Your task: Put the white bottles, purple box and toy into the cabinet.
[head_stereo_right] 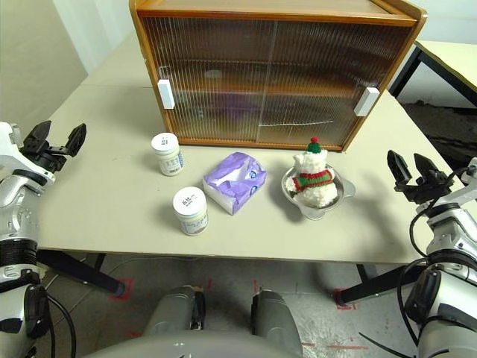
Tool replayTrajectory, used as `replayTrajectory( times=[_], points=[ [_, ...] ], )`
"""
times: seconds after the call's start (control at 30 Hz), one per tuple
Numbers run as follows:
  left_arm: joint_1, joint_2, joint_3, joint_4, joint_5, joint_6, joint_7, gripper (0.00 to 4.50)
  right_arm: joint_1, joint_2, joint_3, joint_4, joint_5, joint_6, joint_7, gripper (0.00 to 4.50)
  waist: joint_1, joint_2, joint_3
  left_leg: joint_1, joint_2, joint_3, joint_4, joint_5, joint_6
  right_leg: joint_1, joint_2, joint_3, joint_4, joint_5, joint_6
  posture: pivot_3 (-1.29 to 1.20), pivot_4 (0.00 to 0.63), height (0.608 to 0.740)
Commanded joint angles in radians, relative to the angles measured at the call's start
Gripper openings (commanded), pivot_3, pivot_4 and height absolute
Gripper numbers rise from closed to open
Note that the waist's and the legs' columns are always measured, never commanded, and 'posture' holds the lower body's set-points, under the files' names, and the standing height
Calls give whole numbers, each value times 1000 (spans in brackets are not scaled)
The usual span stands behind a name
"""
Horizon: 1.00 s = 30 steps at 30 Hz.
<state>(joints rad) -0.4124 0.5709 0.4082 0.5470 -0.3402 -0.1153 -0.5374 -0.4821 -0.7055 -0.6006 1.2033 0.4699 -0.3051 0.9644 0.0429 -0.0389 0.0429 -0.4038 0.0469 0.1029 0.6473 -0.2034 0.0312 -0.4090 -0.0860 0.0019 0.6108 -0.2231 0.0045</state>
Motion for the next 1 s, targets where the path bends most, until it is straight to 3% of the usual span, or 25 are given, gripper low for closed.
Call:
replayTrajectory(
  times=[0.03,0.33,0.57,0.7,0.83,1.0],
  points=[
    [-19,-13,-17,22,8,-9,0,4471,6,-18,-4,-25,2,1,-7,4485,3,0,0,0,0,0,0,0,0,0,0,0,0,0,0,157,7,740],
    [-57,-5,-15,35,-17,-47,-72,4471,29,-3,-25,-66,39,9,27,4485,3,0,0,0,0,0,0,0,0,0,0,0,0,0,0,149,0,740],
    [-108,37,15,58,-80,-30,-169,4471,64,30,-38,-202,145,191,187,4485,-4,0,0,0,0,0,0,0,0,0,1,0,0,0,0,127,0,740],
    [-116,52,-12,-54,-112,41,-216,3548,141,33,14,-501,211,374,292,4500,-4,1,0,-1,0,0,0,0,0,0,1,0,0,0,0,111,4,740],
    [-148,75,-69,-111,-93,98,-273,2067,237,50,73,-827,262,516,275,4500,0,1,0,-1,1,0,0,0,0,0,1,-1,0,0,0,100,7,740],
    [-192,87,-140,-118,-36,122,-284,141,293,81,125,-1048,294,603,229,4500,2,1,0,-1,1,0,0,0,0,0,0,-2,0,-1,0,96,0,740]
  ],
)
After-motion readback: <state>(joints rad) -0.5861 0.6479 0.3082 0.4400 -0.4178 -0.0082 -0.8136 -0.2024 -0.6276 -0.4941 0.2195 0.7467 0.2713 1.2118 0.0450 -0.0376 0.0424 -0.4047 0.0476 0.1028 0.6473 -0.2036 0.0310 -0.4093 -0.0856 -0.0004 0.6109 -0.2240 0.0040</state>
